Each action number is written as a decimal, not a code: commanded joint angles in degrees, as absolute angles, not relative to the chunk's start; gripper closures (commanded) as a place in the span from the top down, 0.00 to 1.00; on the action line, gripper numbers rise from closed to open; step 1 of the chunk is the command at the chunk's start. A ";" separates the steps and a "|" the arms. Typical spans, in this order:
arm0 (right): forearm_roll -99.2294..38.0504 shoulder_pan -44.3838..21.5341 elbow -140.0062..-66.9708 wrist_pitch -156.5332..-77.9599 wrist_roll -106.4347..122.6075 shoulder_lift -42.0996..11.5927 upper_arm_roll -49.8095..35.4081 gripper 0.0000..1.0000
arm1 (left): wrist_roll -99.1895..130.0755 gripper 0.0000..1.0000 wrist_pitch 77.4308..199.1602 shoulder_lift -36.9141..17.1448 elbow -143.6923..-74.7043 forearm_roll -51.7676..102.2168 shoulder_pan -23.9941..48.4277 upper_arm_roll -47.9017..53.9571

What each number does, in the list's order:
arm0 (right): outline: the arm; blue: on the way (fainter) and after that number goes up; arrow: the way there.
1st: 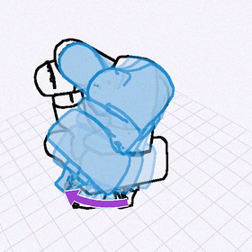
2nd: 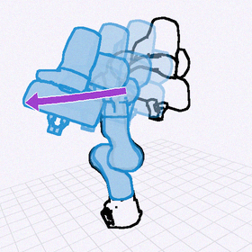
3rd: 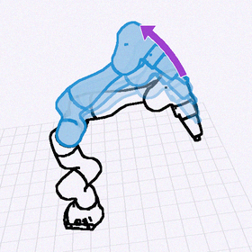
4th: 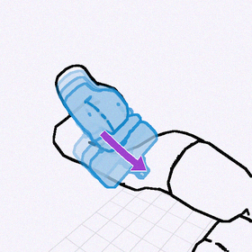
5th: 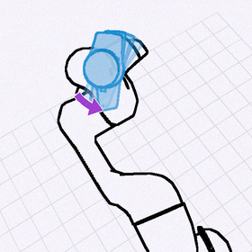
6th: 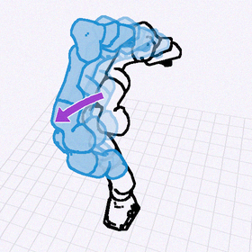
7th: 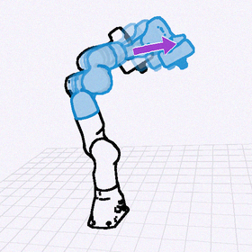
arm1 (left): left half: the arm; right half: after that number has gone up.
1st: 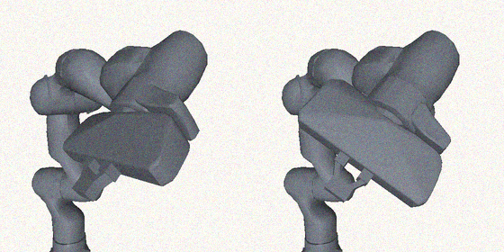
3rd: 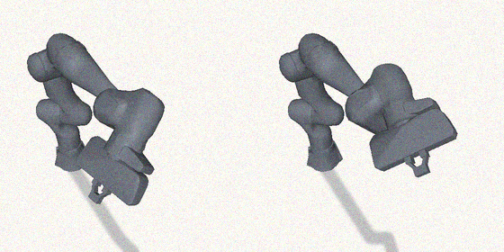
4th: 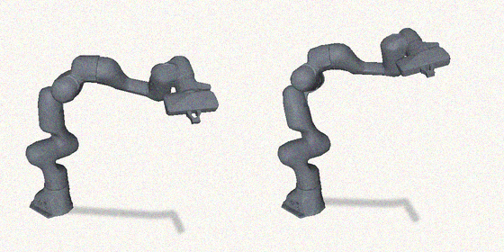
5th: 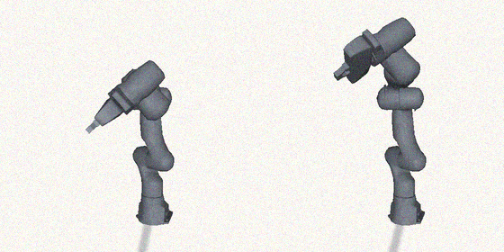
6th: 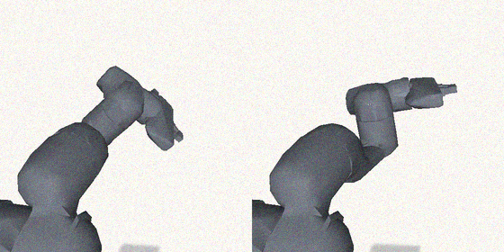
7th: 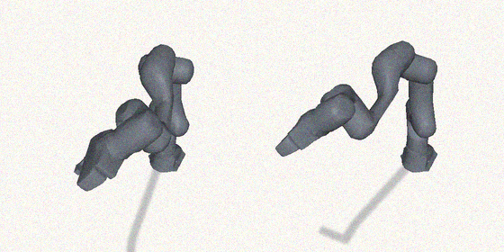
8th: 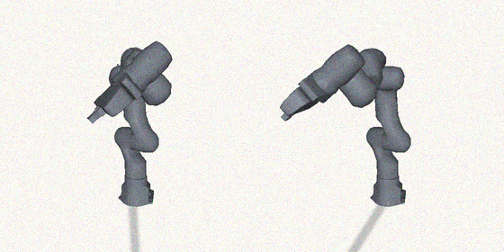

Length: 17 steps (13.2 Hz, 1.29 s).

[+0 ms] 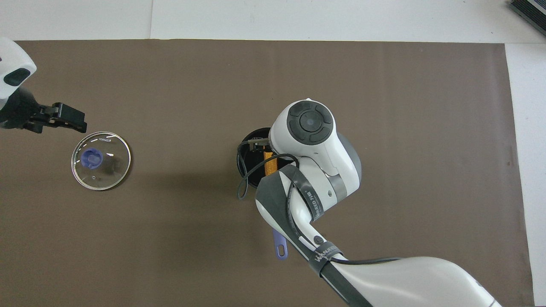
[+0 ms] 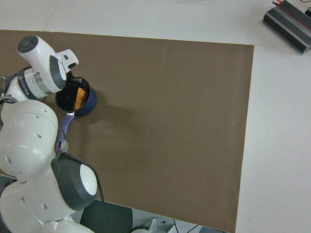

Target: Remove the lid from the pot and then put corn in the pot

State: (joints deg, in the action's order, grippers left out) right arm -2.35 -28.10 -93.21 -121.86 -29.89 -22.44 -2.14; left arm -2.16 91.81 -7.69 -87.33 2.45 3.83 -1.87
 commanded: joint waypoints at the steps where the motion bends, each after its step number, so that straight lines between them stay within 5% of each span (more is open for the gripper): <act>1: -2.64 -24.10 -94.22 -115.78 -28.04 -16.02 -2.29 1.00 | -1.23 1.00 86.59 -6.77 -83.95 1.23 4.57 -2.46; 10: -2.20 -8.45 -94.22 -99.42 -18.83 -4.58 -2.11 1.00 | -1.93 1.00 85.08 -1.76 -86.39 1.58 4.13 -2.64; 17: -7.47 -3.25 -92.81 -93.16 -9.05 -1.76 -1.23 1.00 | -1.93 1.00 84.20 -1.23 -87.10 0.79 4.57 -2.55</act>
